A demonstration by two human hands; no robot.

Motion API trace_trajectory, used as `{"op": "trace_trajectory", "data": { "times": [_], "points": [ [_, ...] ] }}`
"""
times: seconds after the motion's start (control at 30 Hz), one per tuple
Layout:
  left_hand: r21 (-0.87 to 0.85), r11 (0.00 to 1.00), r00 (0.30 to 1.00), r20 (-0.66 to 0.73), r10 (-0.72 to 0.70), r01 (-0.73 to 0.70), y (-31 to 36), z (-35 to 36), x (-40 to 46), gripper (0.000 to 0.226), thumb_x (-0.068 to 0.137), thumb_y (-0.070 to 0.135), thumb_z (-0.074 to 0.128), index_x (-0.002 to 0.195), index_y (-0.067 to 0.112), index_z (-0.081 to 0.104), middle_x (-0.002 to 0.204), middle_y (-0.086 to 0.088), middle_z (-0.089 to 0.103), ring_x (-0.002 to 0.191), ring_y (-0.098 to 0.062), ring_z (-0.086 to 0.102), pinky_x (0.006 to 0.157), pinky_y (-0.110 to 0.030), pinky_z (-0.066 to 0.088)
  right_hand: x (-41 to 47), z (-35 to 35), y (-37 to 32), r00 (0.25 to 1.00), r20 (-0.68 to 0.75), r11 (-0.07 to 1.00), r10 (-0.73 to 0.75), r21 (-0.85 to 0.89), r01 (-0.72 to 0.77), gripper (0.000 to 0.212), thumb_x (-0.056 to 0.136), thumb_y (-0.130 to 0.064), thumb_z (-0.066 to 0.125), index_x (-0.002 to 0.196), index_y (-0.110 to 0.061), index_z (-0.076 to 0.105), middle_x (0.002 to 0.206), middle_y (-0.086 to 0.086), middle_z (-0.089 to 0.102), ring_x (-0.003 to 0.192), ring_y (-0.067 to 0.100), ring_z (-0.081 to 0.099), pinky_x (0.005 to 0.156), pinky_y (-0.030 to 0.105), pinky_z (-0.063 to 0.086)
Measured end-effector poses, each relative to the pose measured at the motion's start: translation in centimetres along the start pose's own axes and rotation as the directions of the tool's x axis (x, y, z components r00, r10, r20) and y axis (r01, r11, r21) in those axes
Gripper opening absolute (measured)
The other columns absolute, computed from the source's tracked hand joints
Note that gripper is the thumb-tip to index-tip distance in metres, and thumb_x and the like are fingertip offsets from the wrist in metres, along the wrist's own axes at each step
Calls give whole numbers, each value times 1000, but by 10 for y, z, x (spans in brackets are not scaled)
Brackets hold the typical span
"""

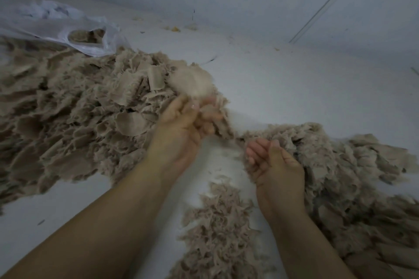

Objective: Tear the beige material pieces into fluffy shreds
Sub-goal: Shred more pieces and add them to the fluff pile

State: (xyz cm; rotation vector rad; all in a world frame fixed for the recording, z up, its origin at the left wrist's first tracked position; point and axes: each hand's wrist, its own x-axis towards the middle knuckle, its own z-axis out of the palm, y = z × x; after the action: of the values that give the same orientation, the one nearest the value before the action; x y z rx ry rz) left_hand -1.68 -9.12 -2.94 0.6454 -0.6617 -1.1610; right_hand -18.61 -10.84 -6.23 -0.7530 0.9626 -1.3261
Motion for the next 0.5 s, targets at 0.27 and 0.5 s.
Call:
{"op": "trace_trajectory", "data": {
  "times": [0.27,0.5],
  "points": [
    [886,462,979,116,-166,-27,-54,20,13,54,93,-1,57,142,18,43,127,7,49,110,-11,55,76,-5,46,0,2,-3,996,-76,983,41,184,-26,34,107,-25,43,92,-6,67,69,2,70,59,9,64,55,19,53],
    [957,241,973,196,-118,-164,-69,28,23,18,82,-4,57,96,2,65,87,-11,65,79,-23,60,74,-37,51,1,8,-8,996,34,968,86,234,-92,36,108,-26,39,133,-5,55,125,8,68,115,16,67,95,26,52]
  ]
}}
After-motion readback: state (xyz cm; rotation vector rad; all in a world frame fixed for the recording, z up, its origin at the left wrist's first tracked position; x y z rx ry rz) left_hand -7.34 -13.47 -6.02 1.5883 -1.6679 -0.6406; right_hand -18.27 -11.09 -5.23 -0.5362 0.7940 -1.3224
